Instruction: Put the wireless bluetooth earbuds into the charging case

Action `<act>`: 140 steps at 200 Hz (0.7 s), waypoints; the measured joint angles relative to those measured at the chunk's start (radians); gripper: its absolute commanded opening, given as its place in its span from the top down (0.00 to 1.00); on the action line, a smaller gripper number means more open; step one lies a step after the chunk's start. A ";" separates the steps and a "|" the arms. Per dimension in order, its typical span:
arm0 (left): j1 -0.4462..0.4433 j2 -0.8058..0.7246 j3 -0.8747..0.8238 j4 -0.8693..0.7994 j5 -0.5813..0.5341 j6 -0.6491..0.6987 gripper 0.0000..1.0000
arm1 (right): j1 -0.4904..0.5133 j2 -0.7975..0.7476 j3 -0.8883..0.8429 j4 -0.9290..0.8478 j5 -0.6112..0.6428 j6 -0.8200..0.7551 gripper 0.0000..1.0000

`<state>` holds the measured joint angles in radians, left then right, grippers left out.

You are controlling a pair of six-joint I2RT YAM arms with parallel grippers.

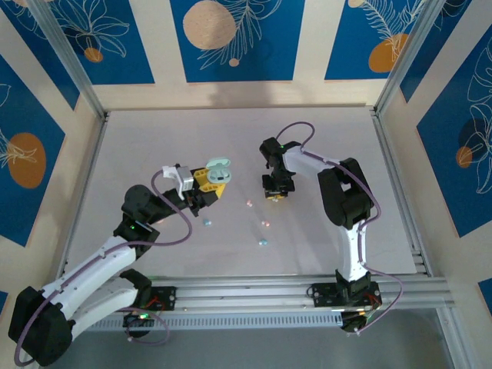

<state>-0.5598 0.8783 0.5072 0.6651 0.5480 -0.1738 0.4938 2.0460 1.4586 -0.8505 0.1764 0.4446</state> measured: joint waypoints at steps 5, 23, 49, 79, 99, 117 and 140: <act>0.000 0.000 0.000 0.000 0.000 0.000 0.70 | 0.000 0.000 0.000 0.000 0.000 0.000 0.76; 0.000 0.000 0.000 0.000 0.000 0.000 0.70 | 0.000 0.000 0.000 -0.002 0.000 0.000 0.78; 0.000 0.000 0.000 0.000 0.000 0.000 0.70 | 0.000 -0.002 0.000 -0.003 0.001 0.000 0.80; 0.000 0.000 0.000 0.000 0.000 0.000 0.70 | 0.002 -0.037 -0.026 0.005 -0.007 0.001 0.81; 0.000 0.000 0.000 0.000 0.000 0.000 0.70 | 0.001 -0.138 -0.080 0.020 -0.040 0.010 0.81; 0.000 0.000 0.000 0.000 -0.001 0.000 0.70 | -0.011 -0.285 -0.135 0.055 -0.110 0.032 0.81; 0.000 0.002 -0.001 0.000 -0.007 0.000 0.70 | -0.036 -0.518 -0.197 0.131 -0.247 0.092 0.81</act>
<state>-0.5598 0.8799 0.5064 0.6647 0.5407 -0.1734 0.4576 1.5284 1.2613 -0.7197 -0.0704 0.5365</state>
